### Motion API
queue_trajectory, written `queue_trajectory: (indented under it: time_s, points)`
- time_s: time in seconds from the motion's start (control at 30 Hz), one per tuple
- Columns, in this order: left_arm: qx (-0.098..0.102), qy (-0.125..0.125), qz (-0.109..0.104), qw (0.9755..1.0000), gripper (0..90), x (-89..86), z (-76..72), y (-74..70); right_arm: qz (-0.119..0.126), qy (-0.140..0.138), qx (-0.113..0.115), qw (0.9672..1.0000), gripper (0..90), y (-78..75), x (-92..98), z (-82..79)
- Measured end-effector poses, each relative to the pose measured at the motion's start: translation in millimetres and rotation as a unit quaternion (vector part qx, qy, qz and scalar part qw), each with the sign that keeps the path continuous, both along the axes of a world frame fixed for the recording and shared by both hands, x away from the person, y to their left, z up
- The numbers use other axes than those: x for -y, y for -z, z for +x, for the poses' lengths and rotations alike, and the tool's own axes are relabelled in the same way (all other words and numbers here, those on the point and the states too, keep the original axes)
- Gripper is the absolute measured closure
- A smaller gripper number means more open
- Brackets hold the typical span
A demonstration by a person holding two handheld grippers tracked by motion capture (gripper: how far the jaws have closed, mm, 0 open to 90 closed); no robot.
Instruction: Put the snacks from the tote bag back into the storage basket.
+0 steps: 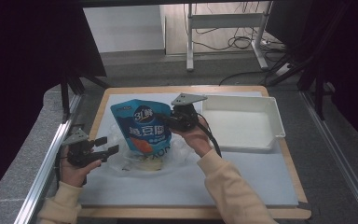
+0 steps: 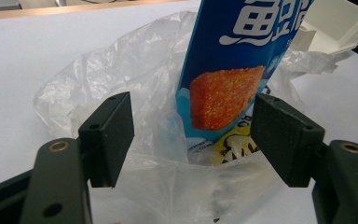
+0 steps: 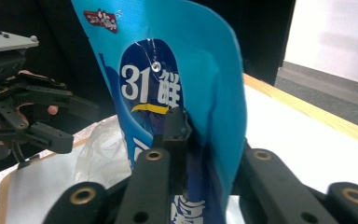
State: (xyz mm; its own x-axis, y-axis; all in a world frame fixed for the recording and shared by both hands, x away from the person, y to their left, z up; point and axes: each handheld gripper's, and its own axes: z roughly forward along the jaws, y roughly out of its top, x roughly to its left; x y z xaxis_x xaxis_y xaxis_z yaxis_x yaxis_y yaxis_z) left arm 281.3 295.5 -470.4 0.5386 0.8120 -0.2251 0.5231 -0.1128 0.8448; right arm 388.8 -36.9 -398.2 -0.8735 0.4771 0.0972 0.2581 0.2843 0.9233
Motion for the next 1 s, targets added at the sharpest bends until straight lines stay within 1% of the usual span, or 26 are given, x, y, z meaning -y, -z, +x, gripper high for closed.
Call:
queue_trajectory:
  time_s: [0.17,0.33,0.5,1.0]
  points:
    - [0.0,0.0,0.0,1.0,30.6,0.1,0.0,0.1,0.002,-0.012,0.002,0.9999,84.7,0.7,0.8,2.2]
    - [-0.001,0.001,0.001,1.0,30.7,0.8,0.4,0.7,0.004,-0.016,0.0,0.9999,86.9,1.2,0.8,2.8]
    - [-0.001,0.001,0.001,1.0,30.6,0.6,0.4,0.9,0.006,-0.017,0.002,0.9998,87.9,1.5,0.0,1.7]
    - [-0.002,-0.001,0.001,1.0,30.7,-1.3,0.4,1.1,0.03,-0.01,0.0,0.9995,88.7,2.7,-4.0,-5.0]
